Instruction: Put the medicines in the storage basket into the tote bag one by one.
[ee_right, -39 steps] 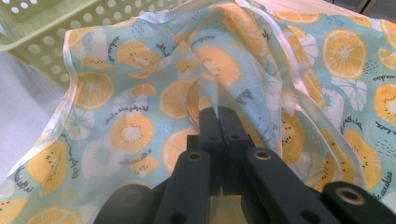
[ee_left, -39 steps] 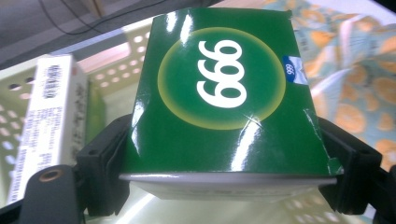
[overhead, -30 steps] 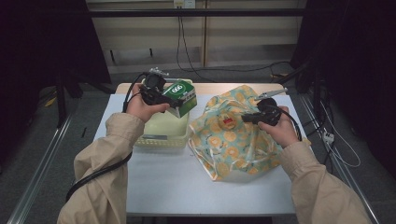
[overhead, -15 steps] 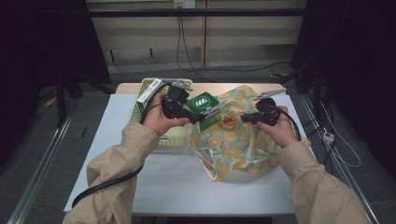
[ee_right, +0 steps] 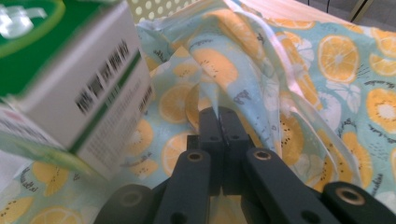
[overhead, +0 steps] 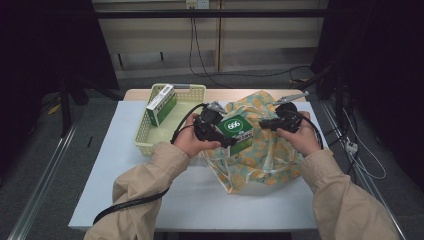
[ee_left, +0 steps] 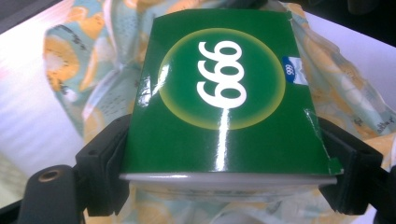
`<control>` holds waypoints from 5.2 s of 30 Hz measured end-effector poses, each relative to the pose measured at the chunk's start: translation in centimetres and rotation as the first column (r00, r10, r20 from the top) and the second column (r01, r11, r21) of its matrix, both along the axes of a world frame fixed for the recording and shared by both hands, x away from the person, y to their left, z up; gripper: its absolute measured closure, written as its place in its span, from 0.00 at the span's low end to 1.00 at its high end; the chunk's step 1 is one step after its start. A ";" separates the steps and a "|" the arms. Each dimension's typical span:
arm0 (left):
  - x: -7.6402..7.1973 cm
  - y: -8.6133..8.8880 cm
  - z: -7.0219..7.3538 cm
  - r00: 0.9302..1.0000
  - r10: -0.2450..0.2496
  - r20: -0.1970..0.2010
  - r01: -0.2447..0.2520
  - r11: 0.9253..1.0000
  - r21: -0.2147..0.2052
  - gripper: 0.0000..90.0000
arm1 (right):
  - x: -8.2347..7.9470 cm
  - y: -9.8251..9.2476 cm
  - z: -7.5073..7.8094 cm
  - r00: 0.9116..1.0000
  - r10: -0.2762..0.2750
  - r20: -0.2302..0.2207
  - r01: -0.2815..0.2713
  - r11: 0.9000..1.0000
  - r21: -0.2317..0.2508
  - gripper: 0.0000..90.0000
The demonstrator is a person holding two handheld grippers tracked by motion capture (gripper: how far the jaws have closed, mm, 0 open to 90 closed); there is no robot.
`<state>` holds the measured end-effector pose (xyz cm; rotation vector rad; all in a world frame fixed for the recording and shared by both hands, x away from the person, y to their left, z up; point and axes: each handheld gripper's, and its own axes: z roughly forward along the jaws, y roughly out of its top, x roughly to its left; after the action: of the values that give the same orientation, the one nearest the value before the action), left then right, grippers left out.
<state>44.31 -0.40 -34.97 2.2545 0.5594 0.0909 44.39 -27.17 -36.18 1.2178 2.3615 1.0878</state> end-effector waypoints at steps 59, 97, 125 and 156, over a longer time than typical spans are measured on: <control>5.1 -7.3 -6.4 0.994 0.103 0.035 -0.102 0.995 -0.011 0.13 | -0.3 -0.3 0.3 1.000 0.010 0.000 -0.010 0.999 0.039 1.00; 2.7 4.6 0.3 0.991 0.114 0.076 -0.115 0.993 0.003 0.12 | -0.5 0.3 0.1 1.000 0.007 -0.005 -0.007 1.000 0.019 1.00; 6.0 11.5 1.1 0.962 0.262 0.081 -0.264 0.965 0.005 0.12 | -0.7 -0.1 0.2 1.000 0.002 -0.004 -0.002 1.000 0.021 1.00; 9.9 16.5 0.4 0.914 0.387 0.118 -0.396 0.917 0.058 0.14 | -0.5 -0.4 0.3 1.000 0.003 -0.002 -0.003 1.000 0.030 1.00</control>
<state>54.22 16.13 -34.54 2.1690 0.9603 0.4391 43.92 -27.61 -35.87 1.2262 2.3571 1.1279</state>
